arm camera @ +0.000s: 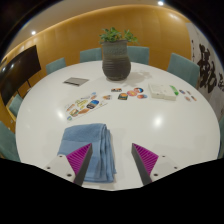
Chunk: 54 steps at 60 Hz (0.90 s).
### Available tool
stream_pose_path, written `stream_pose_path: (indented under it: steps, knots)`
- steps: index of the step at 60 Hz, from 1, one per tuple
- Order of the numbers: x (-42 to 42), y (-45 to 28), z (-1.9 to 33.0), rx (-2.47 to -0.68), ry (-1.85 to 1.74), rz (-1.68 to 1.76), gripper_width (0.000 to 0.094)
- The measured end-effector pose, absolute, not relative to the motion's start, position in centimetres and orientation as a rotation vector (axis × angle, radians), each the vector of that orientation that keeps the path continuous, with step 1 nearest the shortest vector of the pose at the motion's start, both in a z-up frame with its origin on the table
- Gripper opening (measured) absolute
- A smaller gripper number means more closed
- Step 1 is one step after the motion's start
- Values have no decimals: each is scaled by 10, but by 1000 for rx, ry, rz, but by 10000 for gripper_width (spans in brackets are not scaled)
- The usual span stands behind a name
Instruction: Fold towel
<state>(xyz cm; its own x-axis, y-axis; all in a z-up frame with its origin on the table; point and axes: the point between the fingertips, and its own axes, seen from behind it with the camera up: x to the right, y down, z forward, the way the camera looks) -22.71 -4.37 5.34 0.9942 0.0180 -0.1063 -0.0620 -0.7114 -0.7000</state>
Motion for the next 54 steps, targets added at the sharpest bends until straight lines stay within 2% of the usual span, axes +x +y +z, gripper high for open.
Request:
stream_pose_path:
  steps: [1, 3, 18, 32, 42, 54]
  knots:
    - [-225, -46, 57, -2356, 27, 121, 860]
    - [-221, -54, 63, -2355, 22, 90, 873]
    - [-228, -138, 137, -2339, -34, -54, 856]
    - [-265, -215, 190, -2303, 30, -89, 867]
    - [-279, -242, 209, -2264, 53, -138, 869]
    - [-288, -258, 216, -2252, 41, -174, 868]
